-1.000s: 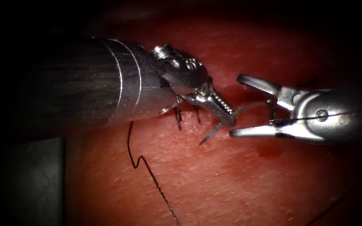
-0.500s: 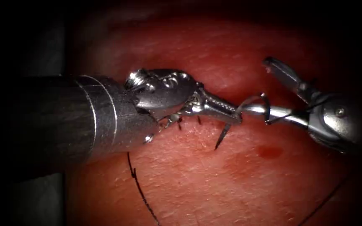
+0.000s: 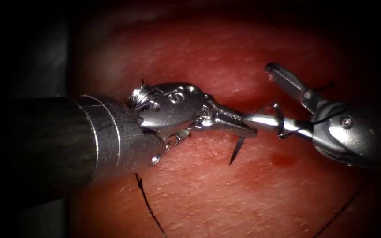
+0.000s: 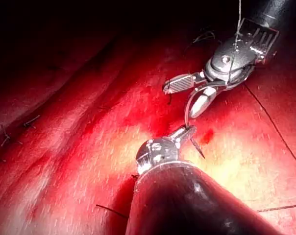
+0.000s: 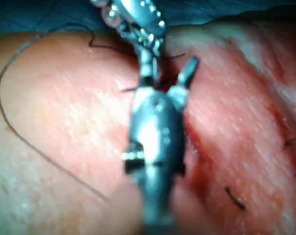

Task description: Wound Closure

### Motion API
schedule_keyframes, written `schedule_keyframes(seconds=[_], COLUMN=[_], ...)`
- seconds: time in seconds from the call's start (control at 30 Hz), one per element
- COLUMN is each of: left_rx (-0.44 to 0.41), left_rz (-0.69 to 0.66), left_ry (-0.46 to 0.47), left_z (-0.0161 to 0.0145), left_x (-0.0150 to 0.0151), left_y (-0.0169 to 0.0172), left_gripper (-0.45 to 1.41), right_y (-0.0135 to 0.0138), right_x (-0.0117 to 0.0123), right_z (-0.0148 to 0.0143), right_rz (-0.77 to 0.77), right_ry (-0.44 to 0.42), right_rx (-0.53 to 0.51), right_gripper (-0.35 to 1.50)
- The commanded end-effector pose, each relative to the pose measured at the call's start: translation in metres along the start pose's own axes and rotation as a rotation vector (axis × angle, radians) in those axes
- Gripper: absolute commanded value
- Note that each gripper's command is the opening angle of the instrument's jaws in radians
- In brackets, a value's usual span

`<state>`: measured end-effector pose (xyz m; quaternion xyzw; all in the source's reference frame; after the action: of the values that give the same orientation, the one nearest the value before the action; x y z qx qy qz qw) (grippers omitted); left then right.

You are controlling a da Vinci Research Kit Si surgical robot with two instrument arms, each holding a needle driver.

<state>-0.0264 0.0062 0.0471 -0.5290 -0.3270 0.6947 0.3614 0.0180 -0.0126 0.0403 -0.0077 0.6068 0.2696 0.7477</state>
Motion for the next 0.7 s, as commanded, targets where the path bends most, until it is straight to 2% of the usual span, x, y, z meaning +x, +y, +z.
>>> schedule_keyframes(seconds=[0.03,0.07,0.13,0.37,0.4,0.43,0.5,0.6,0.7], left_rx=[-0.002,-0.004,-0.005,-0.009,-0.006,-0.004,0.0,0.008,0.014], left_rz=[0.001,0.001,0.001,0.003,0.01,0.041,0.109,0.175,0.227], left_ry=[-0.002,-0.003,-0.003,-0.004,-0.004,-0.004,-0.006,-0.007,-0.007], left_z=[0.0006,0.0006,0.0007,0.0009,0.0011,0.0012,0.0014,0.0018,0.0023], left_x=[-0.0003,-0.0003,-0.0004,-0.0009,-0.0011,-0.0013,-0.0017,-0.0018,-0.0016], left_y=[-0.0003,-0.0002,0.0,0.0008,0.0009,0.001,0.0011,0.001,0.0007], left_gripper=[-0.45,-0.45,-0.45,-0.43,0.0,0.24,0.52,1.11,1.38], right_y=[-0.0009,-0.001,-0.0011,-0.0007,-0.0007,-0.0006,-0.0004,-0.0001,0.0004], right_x=[-0.0008,-0.0008,-0.0007,-0.0003,-0.0003,-0.0003,-0.0003,-0.0003,-0.0003], right_z=[0.0001,0.0001,-0.0001,-0.0003,-0.0003,-0.0004,-0.0005,-0.0006,-0.0006], right_rz=[-0.013,-0.025,-0.056,-0.149,-0.161,-0.161,-0.173,-0.185,-0.202], right_ry=[0.002,0.002,0.01,-0.004,-0.005,-0.008,-0.01,-0.019,-0.029], right_rx=[0.003,0.003,0.024,0.033,0.035,0.038,0.04,0.047,0.064], right_gripper=[0.78,0.52,-0.35,-0.35,-0.35,-0.35,-0.35,-0.35,-0.35])
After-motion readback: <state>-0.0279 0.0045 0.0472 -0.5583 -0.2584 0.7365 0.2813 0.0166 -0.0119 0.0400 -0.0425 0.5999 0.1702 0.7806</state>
